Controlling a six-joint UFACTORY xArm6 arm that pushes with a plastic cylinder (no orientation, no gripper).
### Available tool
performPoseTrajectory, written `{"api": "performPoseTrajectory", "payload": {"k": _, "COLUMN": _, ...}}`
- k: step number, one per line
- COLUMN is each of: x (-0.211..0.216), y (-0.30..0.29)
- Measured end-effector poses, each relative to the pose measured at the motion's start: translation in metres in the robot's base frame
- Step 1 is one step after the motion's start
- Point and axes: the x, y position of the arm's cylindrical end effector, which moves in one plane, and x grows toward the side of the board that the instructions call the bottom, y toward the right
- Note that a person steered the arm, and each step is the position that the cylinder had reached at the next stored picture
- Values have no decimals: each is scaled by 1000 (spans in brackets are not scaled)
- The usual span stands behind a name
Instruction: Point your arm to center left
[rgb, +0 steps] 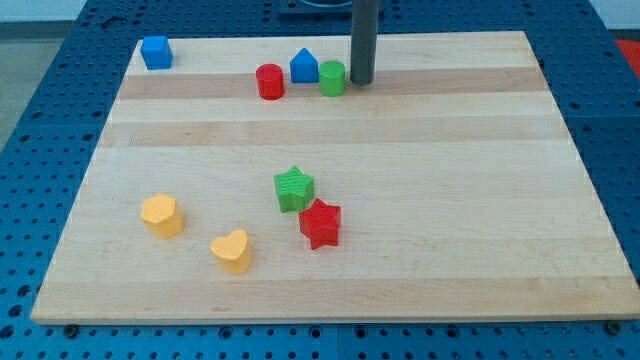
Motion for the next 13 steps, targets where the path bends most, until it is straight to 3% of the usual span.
{"api": "performPoseTrajectory", "payload": {"k": 2, "x": 61, "y": 44}}
{"api": "performPoseTrajectory", "payload": {"k": 4, "x": 114, "y": -32}}
{"api": "performPoseTrajectory", "payload": {"k": 8, "x": 114, "y": -247}}
{"api": "performPoseTrajectory", "payload": {"k": 11, "x": 111, "y": -263}}
{"api": "performPoseTrajectory", "payload": {"k": 13, "x": 108, "y": -352}}
